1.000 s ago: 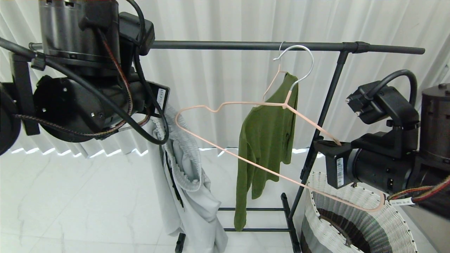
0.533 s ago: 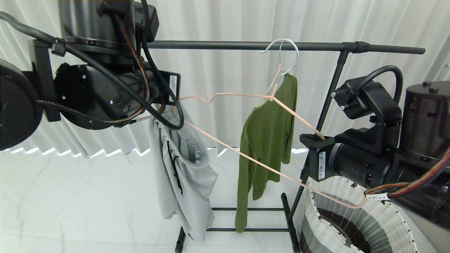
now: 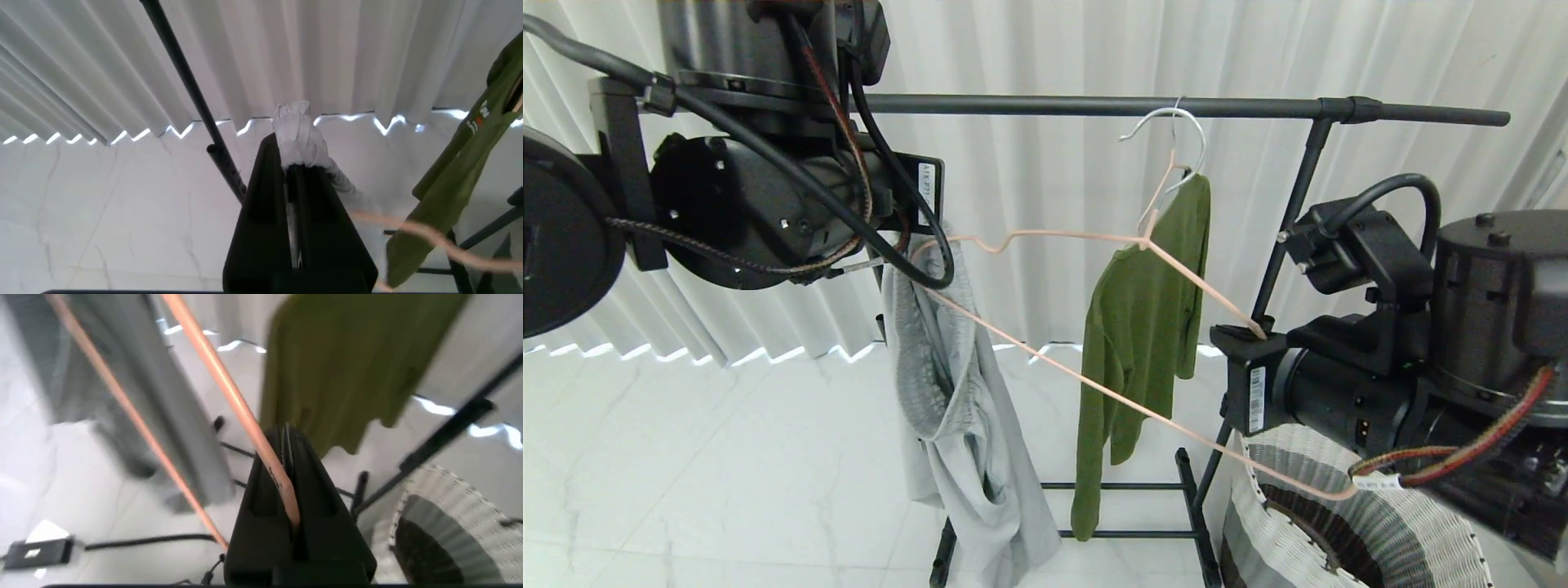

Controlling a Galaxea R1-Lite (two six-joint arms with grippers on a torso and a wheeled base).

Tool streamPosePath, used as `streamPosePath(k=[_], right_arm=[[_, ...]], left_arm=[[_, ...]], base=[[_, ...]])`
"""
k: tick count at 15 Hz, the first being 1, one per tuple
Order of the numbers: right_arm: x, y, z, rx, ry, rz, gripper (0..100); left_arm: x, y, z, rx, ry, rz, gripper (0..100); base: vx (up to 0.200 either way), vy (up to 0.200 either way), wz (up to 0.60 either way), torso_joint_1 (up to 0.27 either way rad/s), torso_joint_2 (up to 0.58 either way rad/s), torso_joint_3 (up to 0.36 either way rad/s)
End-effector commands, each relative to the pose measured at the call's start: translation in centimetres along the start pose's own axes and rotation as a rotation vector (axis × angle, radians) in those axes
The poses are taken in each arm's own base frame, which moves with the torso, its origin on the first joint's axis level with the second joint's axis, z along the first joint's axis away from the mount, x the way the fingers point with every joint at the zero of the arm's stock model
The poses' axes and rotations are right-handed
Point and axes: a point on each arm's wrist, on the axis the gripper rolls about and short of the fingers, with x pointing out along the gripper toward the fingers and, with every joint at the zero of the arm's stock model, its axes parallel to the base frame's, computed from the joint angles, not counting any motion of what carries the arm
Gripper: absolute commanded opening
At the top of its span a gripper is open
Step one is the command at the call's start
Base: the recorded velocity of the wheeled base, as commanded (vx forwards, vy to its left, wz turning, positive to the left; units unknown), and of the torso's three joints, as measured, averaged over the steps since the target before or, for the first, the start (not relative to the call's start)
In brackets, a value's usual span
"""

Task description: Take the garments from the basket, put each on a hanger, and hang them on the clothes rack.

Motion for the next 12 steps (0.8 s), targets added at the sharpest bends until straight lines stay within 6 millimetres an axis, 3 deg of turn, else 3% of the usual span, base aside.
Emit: streamPosePath(k=[1, 6, 9, 12], right_arm=[[1.0, -0.4, 0.3, 0.015, -0.016, -0.063, 0], [1.4, -0.1, 0.8, 0.041, -0.054, -0.065, 0], [0.3, 2.5, 0.4, 0.088, -0.066, 0.047, 0], [1.1, 3.8, -0.6, 0.128, -0.049, 0.071, 0]], left_arm=[[-0.1, 0.1, 0.0, -0.001, -0.002, 0.001, 0], [-0.8, -0.9, 0.0, 0.008, -0.007, -0.038, 0], [-1.6, -1.7, 0.3, -0.021, -0.022, -0.079, 0], [-2.3, -1.5, 0.8, -0.035, -0.040, -0.090, 0]], base=[[0.000, 0.000, 0.00, 0.000, 0.00, 0.000], [0.000, 0.000, 0.00, 0.000, 0.00, 0.000], [0.000, 0.000, 0.00, 0.000, 0.00, 0.000], [0.000, 0.000, 0.00, 0.000, 0.00, 0.000]])
